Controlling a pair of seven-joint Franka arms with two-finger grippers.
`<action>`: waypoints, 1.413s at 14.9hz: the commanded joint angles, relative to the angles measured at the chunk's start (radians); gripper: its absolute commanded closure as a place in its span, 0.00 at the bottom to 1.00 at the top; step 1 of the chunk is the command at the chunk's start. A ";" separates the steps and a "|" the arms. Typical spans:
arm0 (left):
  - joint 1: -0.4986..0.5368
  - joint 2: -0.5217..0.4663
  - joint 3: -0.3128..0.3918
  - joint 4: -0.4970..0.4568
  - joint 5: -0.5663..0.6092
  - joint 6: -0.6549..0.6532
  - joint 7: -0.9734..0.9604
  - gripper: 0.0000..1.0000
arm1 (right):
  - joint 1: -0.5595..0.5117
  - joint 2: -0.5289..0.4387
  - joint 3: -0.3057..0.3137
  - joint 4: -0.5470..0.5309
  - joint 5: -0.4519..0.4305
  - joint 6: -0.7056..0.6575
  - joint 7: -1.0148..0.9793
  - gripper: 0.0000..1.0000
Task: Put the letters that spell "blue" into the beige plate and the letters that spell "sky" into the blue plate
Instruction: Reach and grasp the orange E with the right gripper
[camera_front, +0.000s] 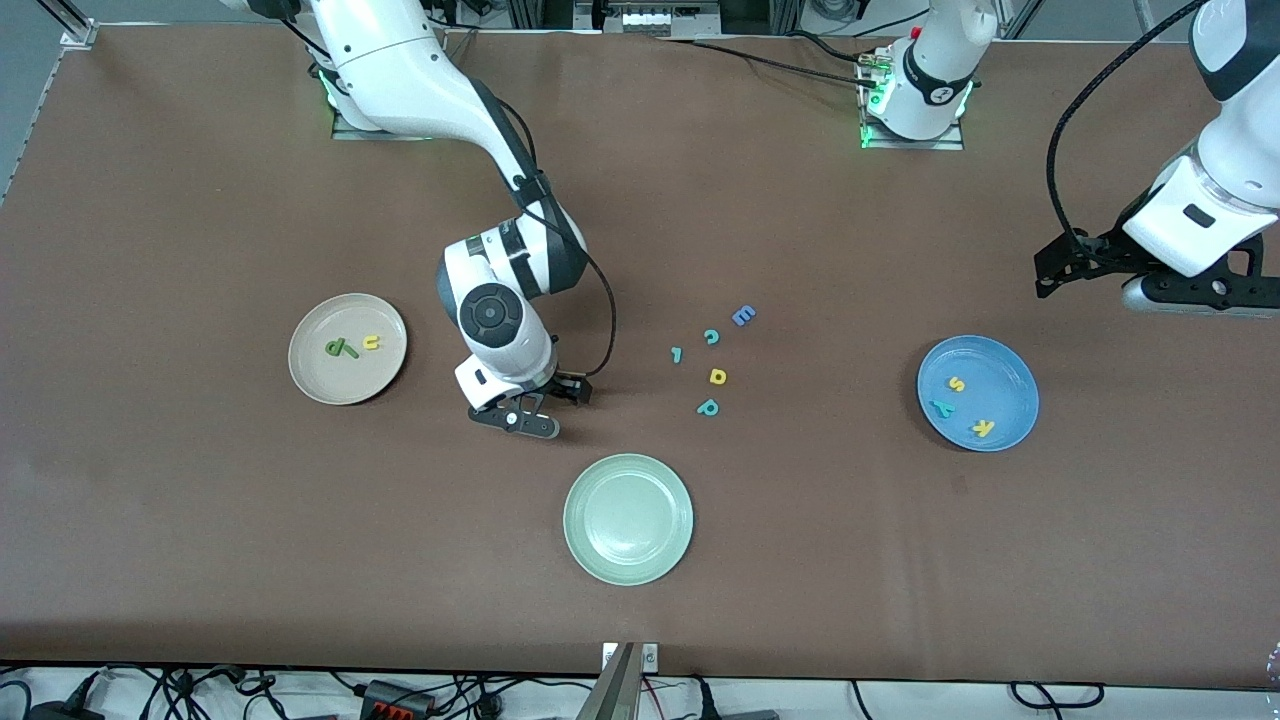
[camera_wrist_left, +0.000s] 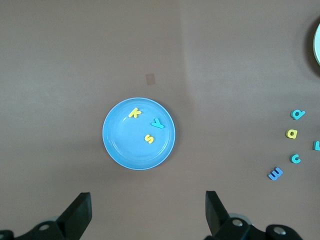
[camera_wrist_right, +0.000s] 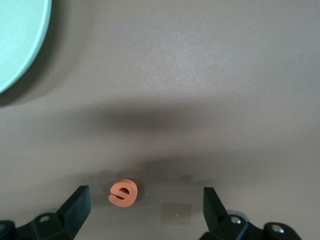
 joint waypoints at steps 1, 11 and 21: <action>-0.002 -0.010 0.002 0.010 -0.026 -0.019 0.020 0.00 | 0.026 0.033 -0.004 0.025 0.020 0.013 0.031 0.07; 0.000 -0.010 0.002 0.009 -0.026 -0.020 0.023 0.00 | 0.038 0.064 -0.004 0.025 0.036 0.032 0.064 0.22; -0.002 -0.010 0.001 0.010 -0.027 -0.046 0.023 0.00 | 0.041 0.065 -0.004 0.025 0.067 0.053 0.053 0.41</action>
